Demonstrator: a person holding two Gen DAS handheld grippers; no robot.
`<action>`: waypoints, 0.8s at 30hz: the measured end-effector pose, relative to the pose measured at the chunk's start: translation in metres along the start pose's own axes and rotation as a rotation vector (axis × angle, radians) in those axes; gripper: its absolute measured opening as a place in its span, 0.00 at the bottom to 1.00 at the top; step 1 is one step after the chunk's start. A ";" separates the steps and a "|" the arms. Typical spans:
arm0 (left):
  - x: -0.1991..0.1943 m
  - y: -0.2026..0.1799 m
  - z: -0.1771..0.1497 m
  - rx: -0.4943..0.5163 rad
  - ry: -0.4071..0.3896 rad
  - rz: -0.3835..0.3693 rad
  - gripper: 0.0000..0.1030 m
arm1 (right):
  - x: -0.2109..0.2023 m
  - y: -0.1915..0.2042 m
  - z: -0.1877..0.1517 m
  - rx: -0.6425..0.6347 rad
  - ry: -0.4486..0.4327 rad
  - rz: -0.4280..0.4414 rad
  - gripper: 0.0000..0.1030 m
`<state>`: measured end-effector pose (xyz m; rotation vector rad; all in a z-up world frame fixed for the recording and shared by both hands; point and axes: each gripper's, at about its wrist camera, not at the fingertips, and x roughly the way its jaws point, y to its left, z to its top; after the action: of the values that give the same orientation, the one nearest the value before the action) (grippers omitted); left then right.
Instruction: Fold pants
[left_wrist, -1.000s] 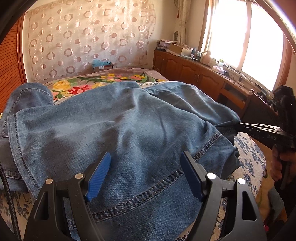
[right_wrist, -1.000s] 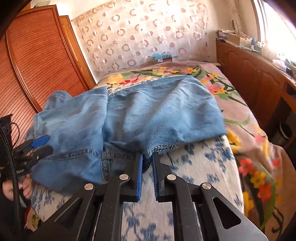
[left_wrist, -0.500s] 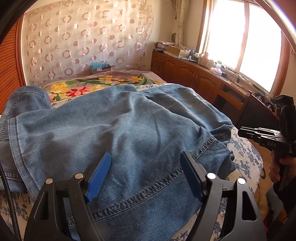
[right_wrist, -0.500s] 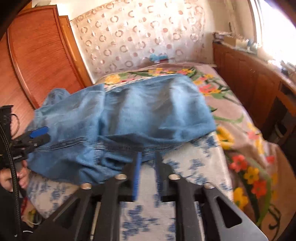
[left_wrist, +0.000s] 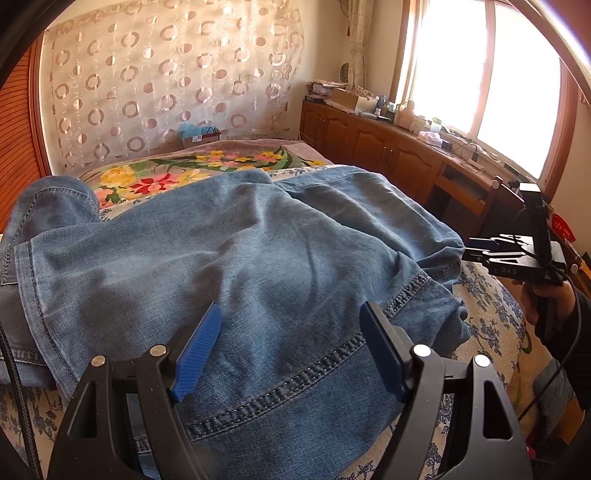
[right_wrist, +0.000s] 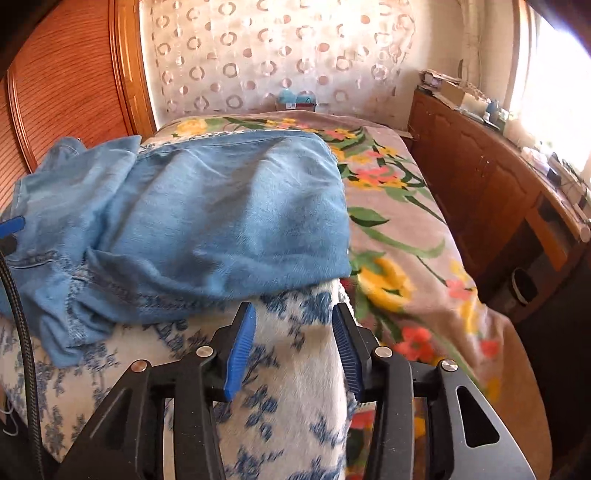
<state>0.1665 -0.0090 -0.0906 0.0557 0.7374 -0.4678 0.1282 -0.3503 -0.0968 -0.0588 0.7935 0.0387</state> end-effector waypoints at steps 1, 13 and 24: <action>0.000 0.000 0.000 0.001 0.001 0.001 0.76 | 0.004 -0.001 0.003 -0.001 0.004 0.003 0.44; -0.006 0.013 -0.003 -0.019 -0.001 0.016 0.76 | 0.026 -0.035 0.022 0.097 0.026 -0.007 0.44; -0.019 0.023 0.000 -0.040 -0.032 0.039 0.76 | 0.020 -0.039 0.027 0.138 -0.052 0.048 0.07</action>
<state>0.1643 0.0193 -0.0813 0.0251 0.7130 -0.4159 0.1633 -0.3869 -0.0907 0.0918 0.7439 0.0302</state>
